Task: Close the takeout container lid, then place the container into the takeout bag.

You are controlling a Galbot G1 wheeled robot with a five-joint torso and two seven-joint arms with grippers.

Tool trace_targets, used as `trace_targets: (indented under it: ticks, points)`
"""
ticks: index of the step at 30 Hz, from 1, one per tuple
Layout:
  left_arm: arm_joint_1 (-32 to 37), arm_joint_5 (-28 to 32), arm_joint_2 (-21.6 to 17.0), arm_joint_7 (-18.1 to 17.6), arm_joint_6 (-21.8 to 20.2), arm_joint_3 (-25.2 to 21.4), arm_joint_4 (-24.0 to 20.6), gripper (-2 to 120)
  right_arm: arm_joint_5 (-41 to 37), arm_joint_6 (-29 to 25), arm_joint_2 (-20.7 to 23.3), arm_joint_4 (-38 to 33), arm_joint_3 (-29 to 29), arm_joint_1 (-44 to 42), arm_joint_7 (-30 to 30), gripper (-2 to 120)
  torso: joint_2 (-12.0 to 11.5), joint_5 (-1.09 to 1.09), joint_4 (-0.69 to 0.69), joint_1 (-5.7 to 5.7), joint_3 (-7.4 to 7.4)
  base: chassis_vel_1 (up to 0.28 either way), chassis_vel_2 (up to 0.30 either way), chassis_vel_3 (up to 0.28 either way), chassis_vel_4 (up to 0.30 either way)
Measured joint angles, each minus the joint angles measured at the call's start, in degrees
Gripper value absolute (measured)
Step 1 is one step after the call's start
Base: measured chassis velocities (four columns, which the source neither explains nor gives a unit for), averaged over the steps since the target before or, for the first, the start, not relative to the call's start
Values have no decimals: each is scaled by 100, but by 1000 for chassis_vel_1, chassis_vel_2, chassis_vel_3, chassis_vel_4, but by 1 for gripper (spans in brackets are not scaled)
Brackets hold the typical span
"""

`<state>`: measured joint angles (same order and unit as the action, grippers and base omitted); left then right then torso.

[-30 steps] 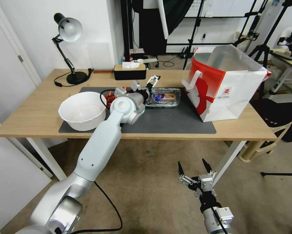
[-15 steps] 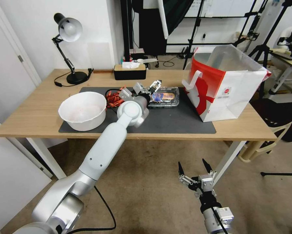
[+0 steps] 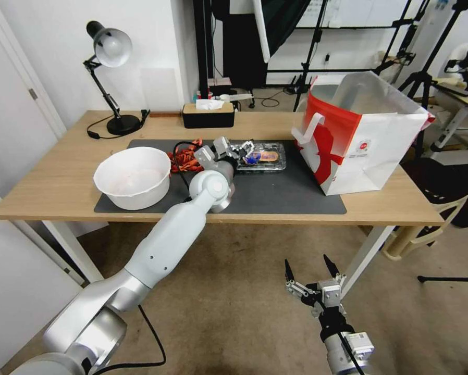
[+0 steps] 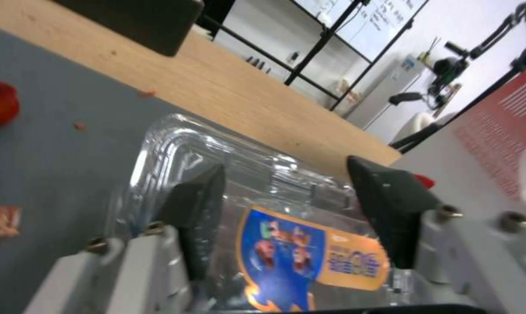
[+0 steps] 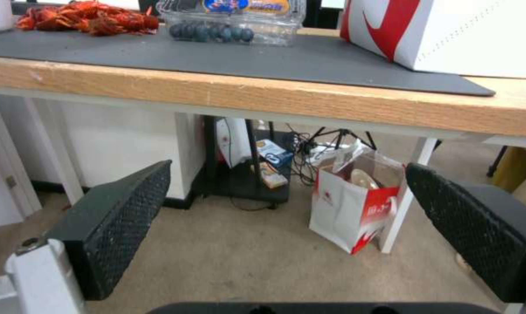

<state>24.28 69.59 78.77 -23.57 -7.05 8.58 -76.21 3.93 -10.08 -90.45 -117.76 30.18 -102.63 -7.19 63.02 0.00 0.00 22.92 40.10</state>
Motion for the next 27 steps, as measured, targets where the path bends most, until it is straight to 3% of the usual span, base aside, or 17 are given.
trace_targets:
  ticks: [7,15,21,27]
  points:
    - [-35,-487,-123,77,-269,159,26,30,1,0,8,-1,-2,-3,-12,100,0,0,1,0,0,0,0,0,0]
    - [-81,-527,-131,35,-459,165,137,1,-372,1,46,-58,-18,39,-214,100,0,0,0,0,0,0,0,0,0]
    - [-82,-494,-137,2,-485,133,193,0,-1348,208,208,-322,-7,197,-494,100,0,0,0,0,0,0,0,0,0]
    - [-53,-460,-188,-16,-494,107,167,0,-2802,637,547,-553,36,701,-536,100,0,0,1,0,1,0,0,0,0]
